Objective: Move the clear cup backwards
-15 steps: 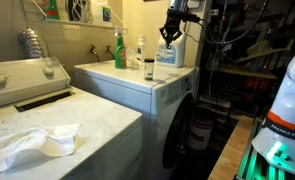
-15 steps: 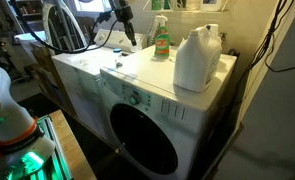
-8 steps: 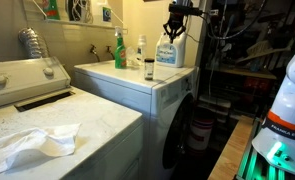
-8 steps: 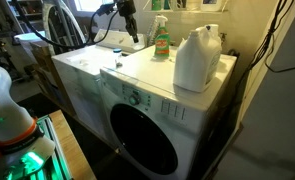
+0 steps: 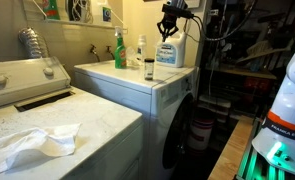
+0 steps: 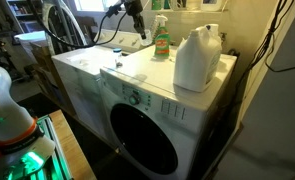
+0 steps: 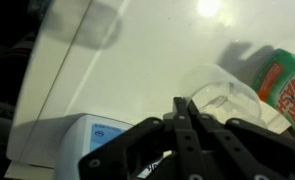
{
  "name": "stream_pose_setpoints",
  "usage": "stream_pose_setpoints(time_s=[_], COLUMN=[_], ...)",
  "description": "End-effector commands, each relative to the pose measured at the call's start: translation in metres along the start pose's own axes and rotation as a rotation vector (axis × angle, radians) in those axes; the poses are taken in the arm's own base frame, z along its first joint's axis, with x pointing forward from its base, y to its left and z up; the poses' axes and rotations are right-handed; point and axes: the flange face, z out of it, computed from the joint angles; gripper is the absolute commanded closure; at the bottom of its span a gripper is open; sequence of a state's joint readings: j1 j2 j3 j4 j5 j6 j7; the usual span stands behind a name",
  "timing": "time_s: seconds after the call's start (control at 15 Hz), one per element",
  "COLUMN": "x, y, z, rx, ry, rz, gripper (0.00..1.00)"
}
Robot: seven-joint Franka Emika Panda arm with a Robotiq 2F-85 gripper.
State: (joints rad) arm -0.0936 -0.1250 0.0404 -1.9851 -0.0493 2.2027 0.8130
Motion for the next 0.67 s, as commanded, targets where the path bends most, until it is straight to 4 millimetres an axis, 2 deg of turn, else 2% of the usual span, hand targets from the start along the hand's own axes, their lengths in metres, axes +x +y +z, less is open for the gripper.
stream_pose_setpoints(time_s=[0.0,0.27,0.6], x=[0.033,0.052,0.047], y=[-0.015,-0.022,-0.021], z=[0.021,0.041,0.042], rx=[0.039,0.049,0.032], ry=[-0.008,0.0,-0.007], rz=[0.1,0.219,0.183], gripper=[0.99,0.99,0.97])
